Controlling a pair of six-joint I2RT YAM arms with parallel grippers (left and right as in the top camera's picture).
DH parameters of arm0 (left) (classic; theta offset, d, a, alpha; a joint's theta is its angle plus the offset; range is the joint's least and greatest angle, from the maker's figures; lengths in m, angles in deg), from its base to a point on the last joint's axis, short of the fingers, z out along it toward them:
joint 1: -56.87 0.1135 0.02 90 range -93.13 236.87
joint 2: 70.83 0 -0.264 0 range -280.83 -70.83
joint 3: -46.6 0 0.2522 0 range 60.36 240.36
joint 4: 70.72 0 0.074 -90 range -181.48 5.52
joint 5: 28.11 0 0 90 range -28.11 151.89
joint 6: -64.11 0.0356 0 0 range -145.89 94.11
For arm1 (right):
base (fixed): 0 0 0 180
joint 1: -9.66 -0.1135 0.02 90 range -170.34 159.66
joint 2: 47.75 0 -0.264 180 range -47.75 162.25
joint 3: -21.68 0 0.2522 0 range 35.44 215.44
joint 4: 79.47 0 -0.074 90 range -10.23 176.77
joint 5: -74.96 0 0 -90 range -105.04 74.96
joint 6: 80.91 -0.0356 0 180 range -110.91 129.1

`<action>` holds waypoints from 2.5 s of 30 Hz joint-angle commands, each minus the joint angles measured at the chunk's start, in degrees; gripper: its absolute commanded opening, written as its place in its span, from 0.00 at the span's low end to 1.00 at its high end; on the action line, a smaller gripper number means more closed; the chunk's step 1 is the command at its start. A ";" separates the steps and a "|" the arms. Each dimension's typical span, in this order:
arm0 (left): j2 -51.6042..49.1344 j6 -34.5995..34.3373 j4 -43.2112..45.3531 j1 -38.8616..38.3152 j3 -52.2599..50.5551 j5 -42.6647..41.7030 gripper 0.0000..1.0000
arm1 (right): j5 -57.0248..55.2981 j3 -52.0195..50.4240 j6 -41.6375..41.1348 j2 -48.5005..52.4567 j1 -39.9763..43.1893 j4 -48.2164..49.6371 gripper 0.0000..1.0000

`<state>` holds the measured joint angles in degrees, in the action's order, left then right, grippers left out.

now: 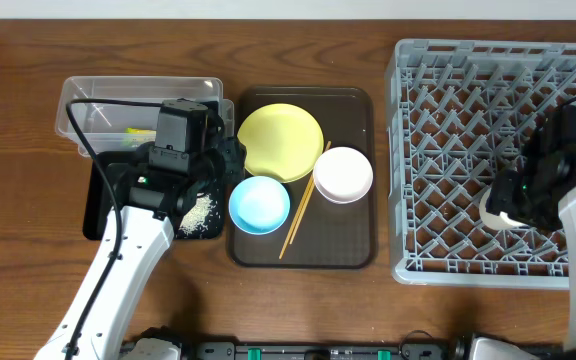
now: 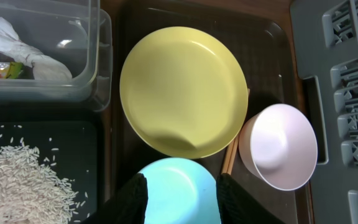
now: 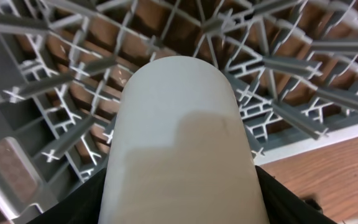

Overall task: Sort waste into correct bins and load items into the dishwasher rack
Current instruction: 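Reach the right gripper to the pink bowl and grasp its rim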

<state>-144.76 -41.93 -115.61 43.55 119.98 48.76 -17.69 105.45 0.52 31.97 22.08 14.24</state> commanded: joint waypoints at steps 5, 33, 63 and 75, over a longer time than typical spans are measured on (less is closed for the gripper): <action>0.20 0.98 -0.13 0.17 0.31 0.59 0.40 | -0.98 0.35 -0.81 4.87 0.37 -0.28 0.03; 0.20 0.98 -0.13 0.17 0.31 0.59 0.46 | 4.24 0.94 -0.57 10.54 0.24 6.40 0.74; 0.20 -14.73 -17.05 0.57 0.28 22.40 0.62 | 9.05 1.64 21.53 21.57 -34.77 43.12 0.60; 0.20 -14.73 -17.03 0.57 0.28 22.40 0.63 | 2.45 1.64 19.32 30.12 -35.95 42.49 0.47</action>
<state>-144.76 -55.96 -132.47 43.72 119.96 69.81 -13.49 106.64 20.76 61.06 -13.83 57.01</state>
